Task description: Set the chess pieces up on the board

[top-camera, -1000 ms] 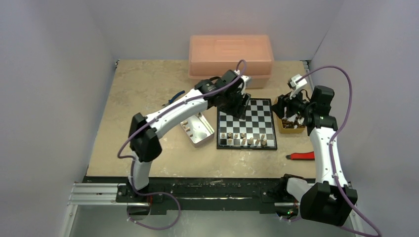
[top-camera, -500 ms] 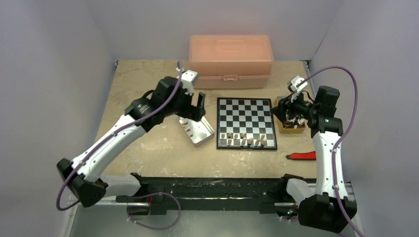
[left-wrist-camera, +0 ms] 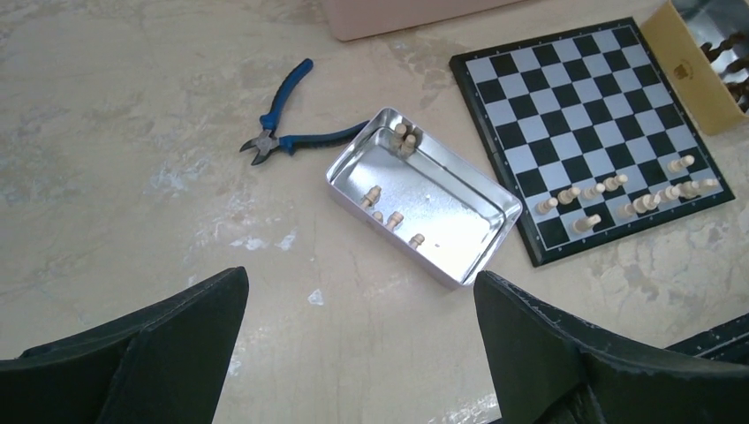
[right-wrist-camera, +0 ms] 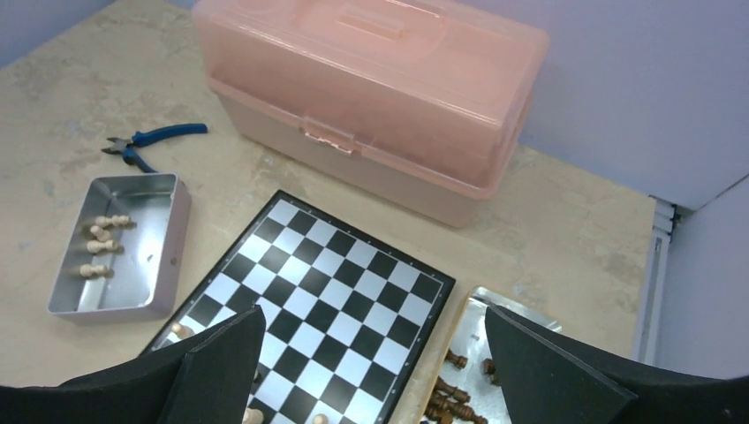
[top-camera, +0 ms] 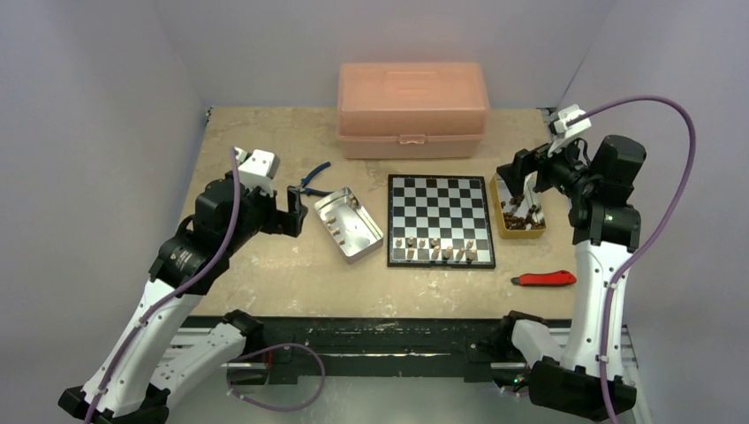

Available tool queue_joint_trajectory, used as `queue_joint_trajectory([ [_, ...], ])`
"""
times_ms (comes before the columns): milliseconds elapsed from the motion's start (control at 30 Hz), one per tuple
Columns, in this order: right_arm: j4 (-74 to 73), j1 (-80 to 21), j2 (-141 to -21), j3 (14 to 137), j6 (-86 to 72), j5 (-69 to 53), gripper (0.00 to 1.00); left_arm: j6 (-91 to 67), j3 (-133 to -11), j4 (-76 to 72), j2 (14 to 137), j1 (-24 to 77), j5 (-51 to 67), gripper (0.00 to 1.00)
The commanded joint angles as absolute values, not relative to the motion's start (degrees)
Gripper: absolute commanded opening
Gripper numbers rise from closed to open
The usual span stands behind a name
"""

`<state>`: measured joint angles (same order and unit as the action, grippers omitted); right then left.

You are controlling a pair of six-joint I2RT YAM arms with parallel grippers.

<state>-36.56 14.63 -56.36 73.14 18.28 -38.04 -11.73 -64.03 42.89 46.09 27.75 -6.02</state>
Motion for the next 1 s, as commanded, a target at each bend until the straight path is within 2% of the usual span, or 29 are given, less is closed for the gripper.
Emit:
queue_joint_trajectory([
  [0,-35.5,16.3,-54.2,73.5,8.7,-39.1,0.99,-8.6,-58.9,40.5,42.4,27.3,-8.0,1.0],
  [133,-33.0,18.2,-50.3,69.8,5.9,-39.0,0.99,-8.7,-54.7,38.4,39.5,27.3,-7.9,1.0],
  [500,-30.3,23.9,-42.1,64.2,3.3,-45.6,0.99,-8.2,-53.3,38.6,36.9,27.3,-6.0,1.0],
  [800,-24.9,24.1,-41.9,59.0,2.8,-51.3,0.99,-8.0,-52.8,37.8,39.5,27.3,-4.2,1.0],
  [967,-23.1,24.0,-43.9,56.8,6.2,-58.5,0.99,-4.9,-45.8,27.4,40.1,27.3,6.4,0.99],
])
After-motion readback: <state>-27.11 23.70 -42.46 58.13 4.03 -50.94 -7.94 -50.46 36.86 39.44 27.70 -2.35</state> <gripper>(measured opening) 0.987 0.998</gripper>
